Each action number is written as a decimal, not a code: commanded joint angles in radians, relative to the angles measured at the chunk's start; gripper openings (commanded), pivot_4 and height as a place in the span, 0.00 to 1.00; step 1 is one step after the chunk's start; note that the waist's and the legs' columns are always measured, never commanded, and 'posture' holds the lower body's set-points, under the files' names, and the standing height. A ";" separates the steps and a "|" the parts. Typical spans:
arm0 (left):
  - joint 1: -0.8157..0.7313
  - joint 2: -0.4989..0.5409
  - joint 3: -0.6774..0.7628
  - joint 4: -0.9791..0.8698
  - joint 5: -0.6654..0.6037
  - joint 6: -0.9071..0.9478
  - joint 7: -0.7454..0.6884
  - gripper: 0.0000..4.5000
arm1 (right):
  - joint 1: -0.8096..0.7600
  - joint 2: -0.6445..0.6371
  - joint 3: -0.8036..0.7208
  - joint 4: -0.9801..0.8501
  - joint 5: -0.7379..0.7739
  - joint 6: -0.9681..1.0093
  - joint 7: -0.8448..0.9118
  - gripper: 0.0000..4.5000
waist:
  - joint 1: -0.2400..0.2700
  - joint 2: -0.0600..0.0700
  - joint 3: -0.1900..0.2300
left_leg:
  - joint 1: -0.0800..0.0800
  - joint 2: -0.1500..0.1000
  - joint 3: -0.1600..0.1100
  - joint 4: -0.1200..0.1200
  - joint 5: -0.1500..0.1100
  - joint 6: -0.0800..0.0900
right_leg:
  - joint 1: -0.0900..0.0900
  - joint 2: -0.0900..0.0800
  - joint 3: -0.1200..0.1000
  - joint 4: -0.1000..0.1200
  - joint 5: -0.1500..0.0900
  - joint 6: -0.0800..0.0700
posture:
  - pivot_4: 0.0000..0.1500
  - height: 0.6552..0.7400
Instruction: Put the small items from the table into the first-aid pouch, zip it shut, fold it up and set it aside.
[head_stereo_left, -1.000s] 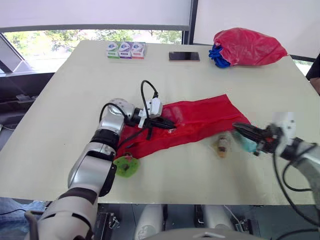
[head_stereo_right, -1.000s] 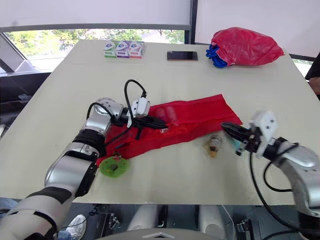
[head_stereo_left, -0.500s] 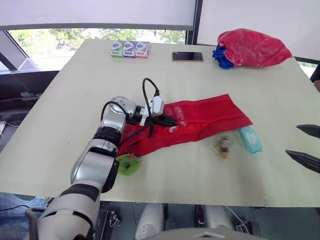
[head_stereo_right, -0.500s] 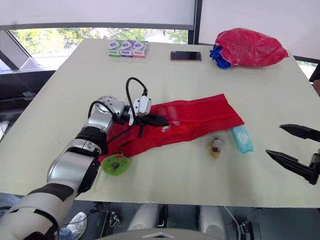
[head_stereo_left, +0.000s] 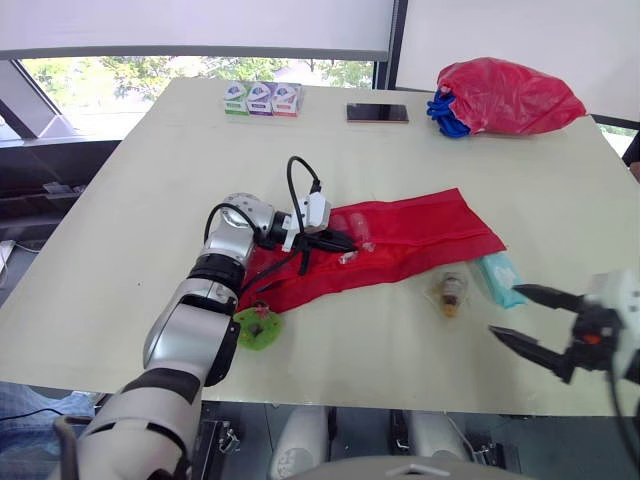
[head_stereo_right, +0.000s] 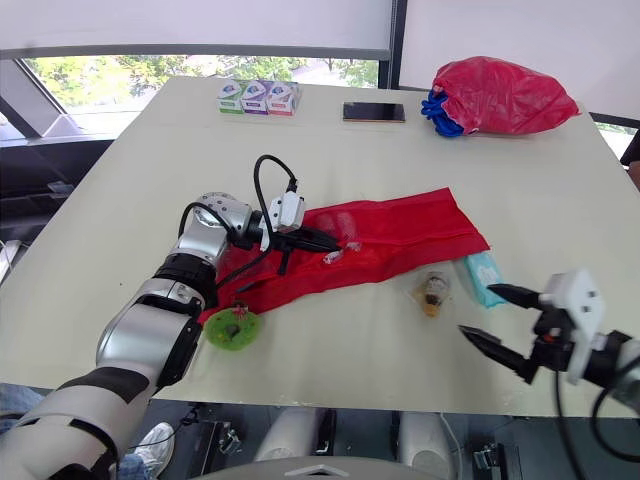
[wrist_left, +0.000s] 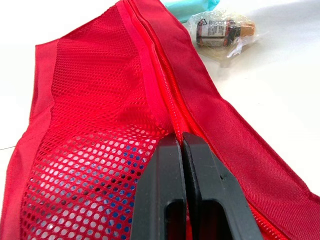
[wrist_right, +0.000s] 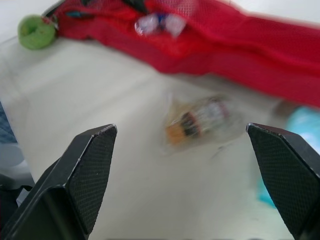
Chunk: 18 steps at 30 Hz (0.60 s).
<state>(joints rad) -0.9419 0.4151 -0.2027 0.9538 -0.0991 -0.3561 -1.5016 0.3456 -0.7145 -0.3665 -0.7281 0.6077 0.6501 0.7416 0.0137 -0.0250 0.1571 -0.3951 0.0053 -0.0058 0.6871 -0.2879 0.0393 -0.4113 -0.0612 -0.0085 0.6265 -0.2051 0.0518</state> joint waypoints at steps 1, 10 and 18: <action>0.003 0.001 0.026 -0.058 -0.008 0.008 0.022 0.00 | -0.038 0.044 0.113 -0.040 -0.083 0.044 -0.154 0.99 | 0.001 0.000 0.000 | 0.000 0.000 0.000 0.000 0.000 0.000 | 0.000 0.000 0.000 0.000 0.000 0.000 | 1.00 1.00; 0.041 -0.020 0.031 -0.147 -0.022 0.058 0.063 0.00 | -0.149 0.238 0.359 0.007 -0.241 0.158 -0.442 0.99 | 0.000 0.000 0.000 | 0.000 -0.001 -0.001 0.000 0.000 0.000 | 0.000 0.001 0.000 0.000 0.000 0.000 | 1.00 1.00; 0.065 -0.028 0.031 -0.196 -0.031 0.086 0.078 0.00 | -0.142 0.240 0.365 0.012 -0.297 0.163 -0.466 0.40 | 0.000 0.000 0.000 | 0.000 -0.002 -0.001 0.000 0.000 0.000 | 0.000 0.001 0.000 0.000 0.000 0.000 | 1.00 1.00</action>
<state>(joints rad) -0.8697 0.3899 -0.1957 0.7950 -0.1102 -0.2696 -1.4303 0.1971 -0.4668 0.0226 -0.6893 0.3182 0.8207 0.2761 0.0139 -0.0249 0.1567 -0.3953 0.0031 -0.0069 0.6869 -0.2878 0.0393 -0.4114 -0.0599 -0.0085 0.6268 -0.2052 0.0517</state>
